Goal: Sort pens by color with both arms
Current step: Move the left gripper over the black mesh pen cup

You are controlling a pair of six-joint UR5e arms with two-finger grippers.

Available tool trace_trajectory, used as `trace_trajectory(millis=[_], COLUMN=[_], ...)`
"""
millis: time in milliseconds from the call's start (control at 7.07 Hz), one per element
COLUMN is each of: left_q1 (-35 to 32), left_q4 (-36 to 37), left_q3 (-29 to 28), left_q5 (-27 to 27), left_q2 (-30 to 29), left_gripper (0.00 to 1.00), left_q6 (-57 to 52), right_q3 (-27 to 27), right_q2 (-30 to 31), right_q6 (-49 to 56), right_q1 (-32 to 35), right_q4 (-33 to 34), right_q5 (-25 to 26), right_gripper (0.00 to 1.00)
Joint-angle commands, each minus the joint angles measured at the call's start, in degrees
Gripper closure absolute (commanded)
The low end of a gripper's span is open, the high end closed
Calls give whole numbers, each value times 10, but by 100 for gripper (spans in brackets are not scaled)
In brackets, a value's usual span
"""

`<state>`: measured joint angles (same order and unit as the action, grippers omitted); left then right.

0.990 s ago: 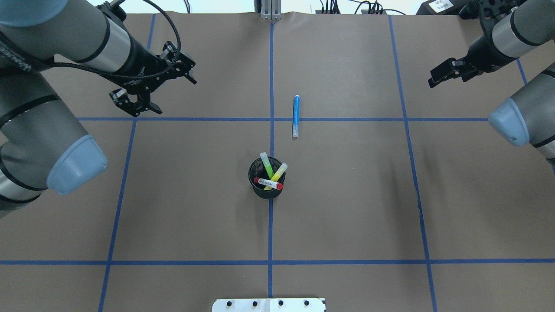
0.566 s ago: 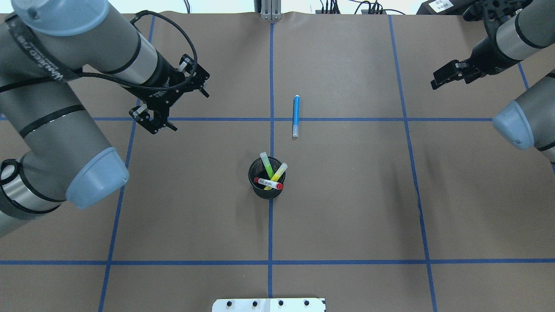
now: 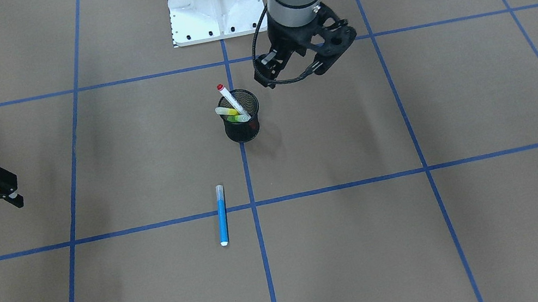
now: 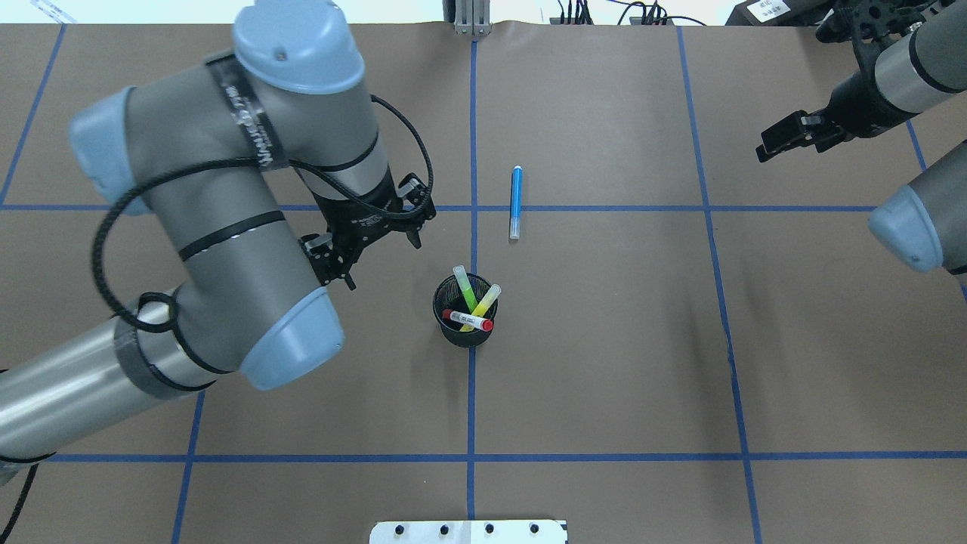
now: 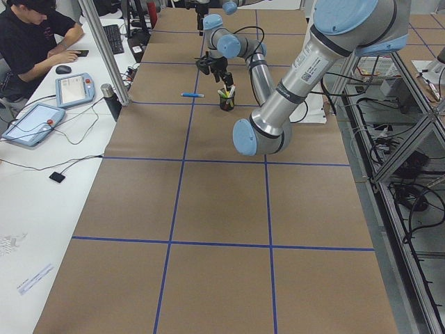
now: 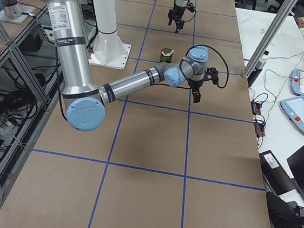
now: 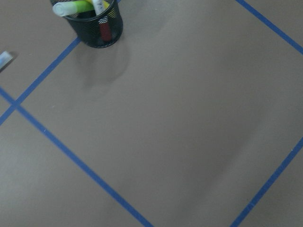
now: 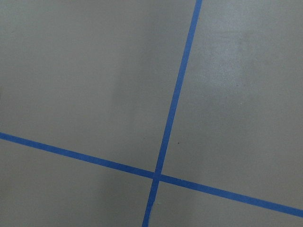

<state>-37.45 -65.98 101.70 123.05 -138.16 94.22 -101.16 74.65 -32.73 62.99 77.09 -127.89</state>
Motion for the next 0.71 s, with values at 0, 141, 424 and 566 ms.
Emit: trace_trajectory(millis=[0,141,424,566], left_q1=[22,27,32,40], left_q4=[-14,-29,-94,-105], left_q3=[-57,-68,-151,-166], left_q5=[10,10,11,10], left_q2=[-37,-40,-69,-79], left_gripper=[3,3,3,3], left_q6=[-50,-36,-7,-4], right_q3=[-1,0,-1,0], right_q2=[2,2,2,2], right_q6=[-1,-1,-2,-2], right_q1=[-1,0,0,0], right_q4=[-1,-1,-1,-1], right_q5=[0,0,0,0], right_gripper=[1,1,1,1])
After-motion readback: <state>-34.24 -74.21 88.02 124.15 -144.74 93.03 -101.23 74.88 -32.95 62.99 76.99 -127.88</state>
